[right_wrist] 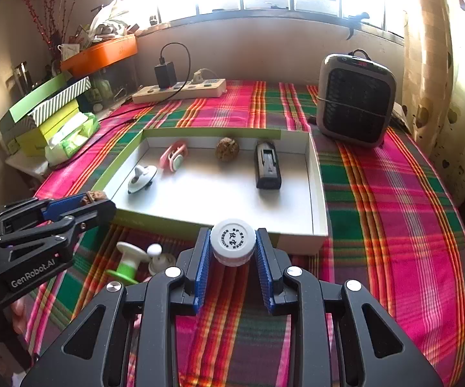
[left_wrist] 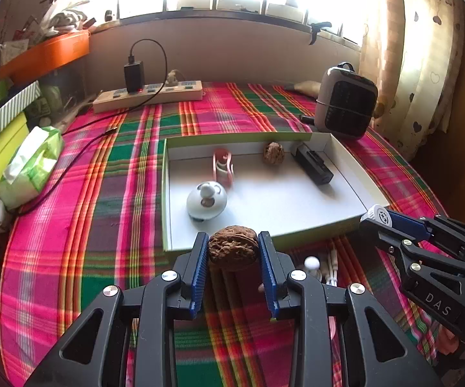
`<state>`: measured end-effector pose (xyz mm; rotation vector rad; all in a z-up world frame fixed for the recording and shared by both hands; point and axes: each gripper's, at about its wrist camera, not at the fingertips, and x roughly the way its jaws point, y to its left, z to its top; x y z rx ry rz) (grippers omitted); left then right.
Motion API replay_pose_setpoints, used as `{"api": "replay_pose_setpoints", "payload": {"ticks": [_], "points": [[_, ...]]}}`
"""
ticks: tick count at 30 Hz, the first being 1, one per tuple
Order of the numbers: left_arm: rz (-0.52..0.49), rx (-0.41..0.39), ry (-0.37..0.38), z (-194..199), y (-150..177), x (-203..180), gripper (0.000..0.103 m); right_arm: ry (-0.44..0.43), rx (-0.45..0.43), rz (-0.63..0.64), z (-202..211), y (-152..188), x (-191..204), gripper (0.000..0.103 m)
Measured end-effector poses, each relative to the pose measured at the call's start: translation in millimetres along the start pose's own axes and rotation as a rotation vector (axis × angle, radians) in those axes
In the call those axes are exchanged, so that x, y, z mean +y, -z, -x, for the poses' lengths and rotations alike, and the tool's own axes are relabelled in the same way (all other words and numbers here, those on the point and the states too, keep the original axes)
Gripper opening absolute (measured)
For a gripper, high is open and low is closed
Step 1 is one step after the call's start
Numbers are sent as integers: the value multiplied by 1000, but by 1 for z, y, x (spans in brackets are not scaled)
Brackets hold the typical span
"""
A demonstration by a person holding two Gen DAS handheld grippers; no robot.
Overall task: Organize objects
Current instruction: 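Carry the walnut and white round container into the white box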
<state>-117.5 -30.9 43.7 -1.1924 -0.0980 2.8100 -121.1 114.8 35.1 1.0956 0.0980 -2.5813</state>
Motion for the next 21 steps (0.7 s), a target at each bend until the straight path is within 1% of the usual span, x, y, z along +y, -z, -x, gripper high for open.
{"api": "replay_pose_setpoints", "payload": {"ticks": [3,14,21], "points": [[4,4,16,-4,-6,-1,29,-9,-4,10,-3,-7,0,29],[0,21,17,-26,-24,-3,29,-31,8,52,-31,-36,-3,29],[-23,30,20,-41,-32,-10,29,-51,25,84,-56,-54,-7,29]]}}
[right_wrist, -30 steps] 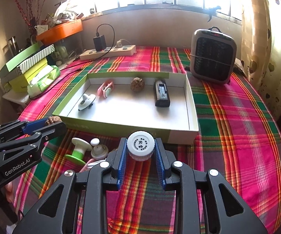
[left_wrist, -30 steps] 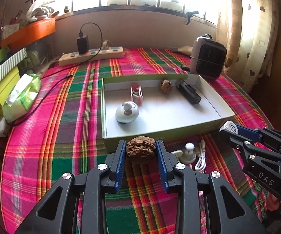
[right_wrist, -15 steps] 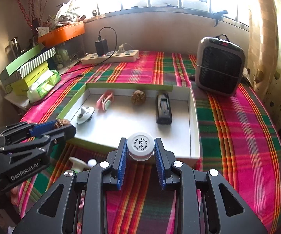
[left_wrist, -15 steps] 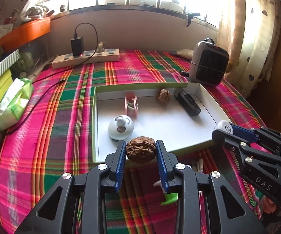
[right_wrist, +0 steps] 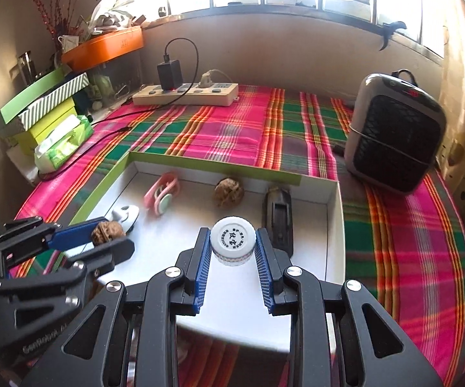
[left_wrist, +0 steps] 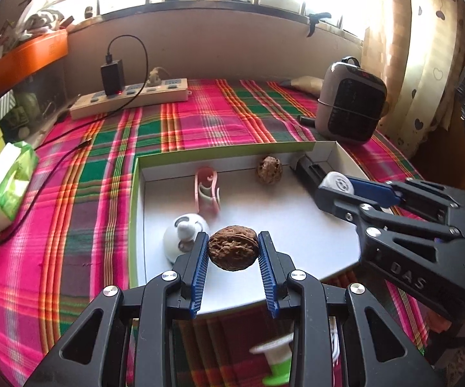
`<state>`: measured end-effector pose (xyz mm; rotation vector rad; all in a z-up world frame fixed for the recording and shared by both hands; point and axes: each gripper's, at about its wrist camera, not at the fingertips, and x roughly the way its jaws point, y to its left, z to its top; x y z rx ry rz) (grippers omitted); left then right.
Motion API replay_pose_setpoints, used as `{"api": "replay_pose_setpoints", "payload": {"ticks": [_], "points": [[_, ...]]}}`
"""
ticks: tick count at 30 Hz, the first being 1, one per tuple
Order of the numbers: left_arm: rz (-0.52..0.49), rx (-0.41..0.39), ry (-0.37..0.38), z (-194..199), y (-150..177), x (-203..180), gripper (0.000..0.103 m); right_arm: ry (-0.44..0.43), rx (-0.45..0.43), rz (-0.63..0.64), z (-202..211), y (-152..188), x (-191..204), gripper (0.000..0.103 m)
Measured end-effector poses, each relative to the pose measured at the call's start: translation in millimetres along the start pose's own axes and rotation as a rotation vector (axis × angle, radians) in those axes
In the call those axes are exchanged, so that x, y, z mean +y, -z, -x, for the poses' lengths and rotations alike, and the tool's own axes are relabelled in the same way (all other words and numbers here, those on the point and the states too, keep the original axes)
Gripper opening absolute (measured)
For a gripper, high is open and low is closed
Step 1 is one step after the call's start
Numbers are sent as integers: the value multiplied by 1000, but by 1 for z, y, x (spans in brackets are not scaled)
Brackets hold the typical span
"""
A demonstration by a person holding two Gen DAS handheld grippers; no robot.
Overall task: Organize objects
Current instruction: 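Carry the walnut and white round container into the white box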
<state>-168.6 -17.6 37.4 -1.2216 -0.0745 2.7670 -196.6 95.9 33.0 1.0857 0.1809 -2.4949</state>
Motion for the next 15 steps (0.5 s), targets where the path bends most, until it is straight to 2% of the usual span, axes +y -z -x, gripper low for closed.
{"api": "replay_pose_setpoints", "payload": {"ticks": [8,15], "points": [[-18,22,6,-15,-4,-4,29,-59,43,22,-24,-10,-6,29],[-29,41,3,-24,-4,-4,29,-75,65,41,-38,-14,-6,29]]}}
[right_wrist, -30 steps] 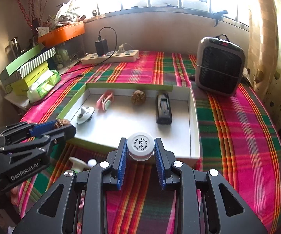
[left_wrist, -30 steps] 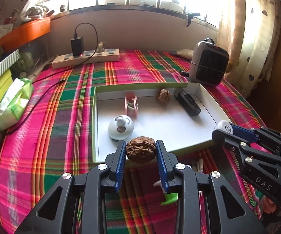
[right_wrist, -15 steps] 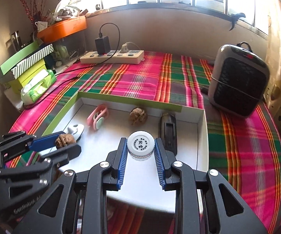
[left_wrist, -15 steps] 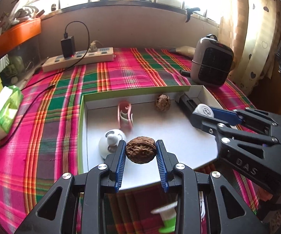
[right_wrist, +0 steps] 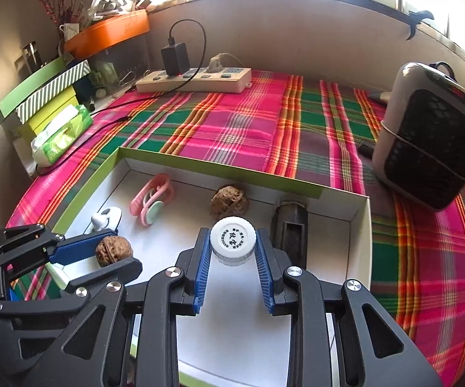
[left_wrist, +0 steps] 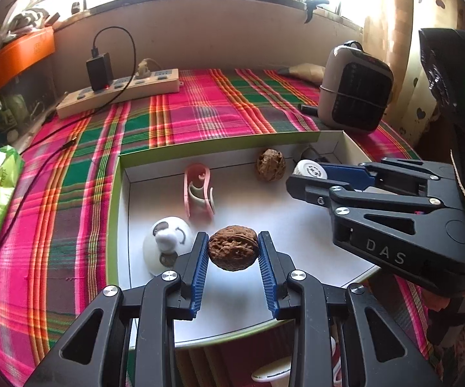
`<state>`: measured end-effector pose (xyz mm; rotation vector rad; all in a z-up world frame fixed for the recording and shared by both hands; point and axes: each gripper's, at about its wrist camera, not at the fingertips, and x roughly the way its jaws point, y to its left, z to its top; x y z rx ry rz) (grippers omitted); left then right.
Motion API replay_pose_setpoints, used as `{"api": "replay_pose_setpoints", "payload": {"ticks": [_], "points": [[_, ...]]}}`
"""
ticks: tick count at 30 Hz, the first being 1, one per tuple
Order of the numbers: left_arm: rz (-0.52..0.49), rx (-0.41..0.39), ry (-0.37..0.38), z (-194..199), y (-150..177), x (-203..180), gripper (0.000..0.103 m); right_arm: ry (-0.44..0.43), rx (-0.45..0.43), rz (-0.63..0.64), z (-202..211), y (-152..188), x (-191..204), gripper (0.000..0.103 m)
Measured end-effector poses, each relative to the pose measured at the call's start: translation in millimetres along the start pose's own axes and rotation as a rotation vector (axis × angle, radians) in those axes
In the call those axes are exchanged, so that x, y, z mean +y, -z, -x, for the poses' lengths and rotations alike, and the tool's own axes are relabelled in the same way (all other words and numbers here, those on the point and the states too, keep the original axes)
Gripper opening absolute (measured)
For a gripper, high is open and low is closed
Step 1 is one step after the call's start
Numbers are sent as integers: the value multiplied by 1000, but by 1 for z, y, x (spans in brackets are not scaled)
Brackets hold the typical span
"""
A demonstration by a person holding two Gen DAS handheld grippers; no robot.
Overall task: Organize objects
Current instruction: 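Carry the walnut and white round container into the white box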
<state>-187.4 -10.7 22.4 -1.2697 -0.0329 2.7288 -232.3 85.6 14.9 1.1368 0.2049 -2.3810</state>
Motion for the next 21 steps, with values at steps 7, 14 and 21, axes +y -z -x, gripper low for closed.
{"api": "replay_pose_setpoints", "payload": {"ticks": [7,14,21], "points": [[0,23,-6,-9,1,2,29,-1,23,21,-12,-2,1,29],[-3,24,-6,-12,1,1,29,14,30,42,-17,-2,4,29],[-3,22,-6,-12,1,1,29,22,32,61,-20,-3,5,29]]}}
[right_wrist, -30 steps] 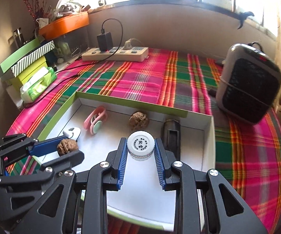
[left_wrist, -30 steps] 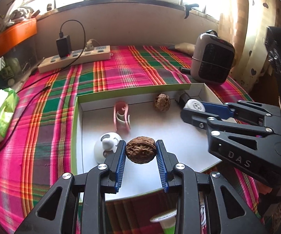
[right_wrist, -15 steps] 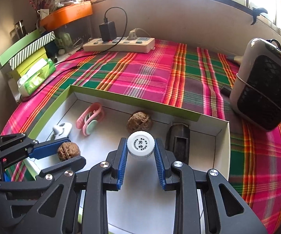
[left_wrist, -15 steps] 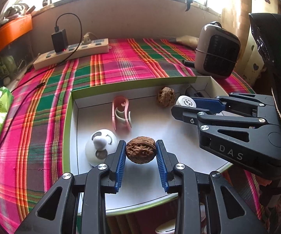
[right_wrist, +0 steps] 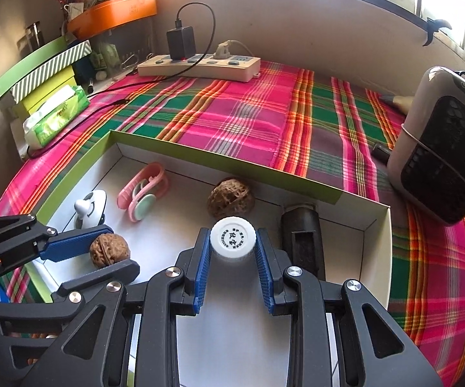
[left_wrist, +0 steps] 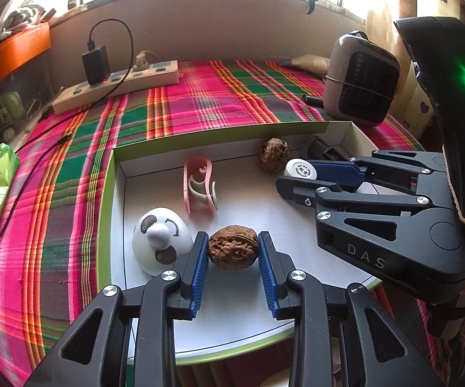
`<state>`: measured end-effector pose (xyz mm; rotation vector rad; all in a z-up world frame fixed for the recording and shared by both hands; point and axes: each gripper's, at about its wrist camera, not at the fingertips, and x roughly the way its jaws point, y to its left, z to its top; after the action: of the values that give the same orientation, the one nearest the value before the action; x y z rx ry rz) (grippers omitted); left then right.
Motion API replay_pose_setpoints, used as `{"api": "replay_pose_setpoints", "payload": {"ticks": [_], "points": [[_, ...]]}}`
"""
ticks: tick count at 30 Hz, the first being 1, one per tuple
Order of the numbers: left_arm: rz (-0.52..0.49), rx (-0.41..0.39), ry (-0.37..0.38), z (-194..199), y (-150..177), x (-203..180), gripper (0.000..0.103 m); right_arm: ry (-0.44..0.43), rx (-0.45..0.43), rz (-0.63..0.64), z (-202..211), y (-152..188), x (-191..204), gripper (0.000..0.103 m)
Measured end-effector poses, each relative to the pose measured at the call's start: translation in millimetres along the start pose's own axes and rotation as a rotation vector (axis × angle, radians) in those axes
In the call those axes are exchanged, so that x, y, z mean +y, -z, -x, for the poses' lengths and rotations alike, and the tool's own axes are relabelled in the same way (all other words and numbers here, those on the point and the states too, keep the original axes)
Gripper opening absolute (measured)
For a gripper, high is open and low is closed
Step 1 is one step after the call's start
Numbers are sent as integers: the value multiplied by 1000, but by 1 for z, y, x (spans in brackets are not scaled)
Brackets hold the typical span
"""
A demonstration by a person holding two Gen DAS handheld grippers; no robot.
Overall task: Organize objects
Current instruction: 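Carry the walnut and white round container into the white box, then open left gripper releasing walnut while right gripper releases white container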
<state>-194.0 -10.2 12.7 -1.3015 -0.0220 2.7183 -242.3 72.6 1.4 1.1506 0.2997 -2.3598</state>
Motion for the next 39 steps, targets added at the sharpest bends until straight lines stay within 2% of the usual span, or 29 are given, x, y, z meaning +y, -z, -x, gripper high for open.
{"api": "replay_pose_setpoints", "payload": {"ticks": [19,24,39], "points": [[-1,2,-8,0,0,0,30,22,7,15,0,0,2,29],[0,3,-13,0,0,0,31,22,6,11,1,0,2,38],[10,-10,-19,10,1,1,33,19,-20,-16,13,2,3,44]]}}
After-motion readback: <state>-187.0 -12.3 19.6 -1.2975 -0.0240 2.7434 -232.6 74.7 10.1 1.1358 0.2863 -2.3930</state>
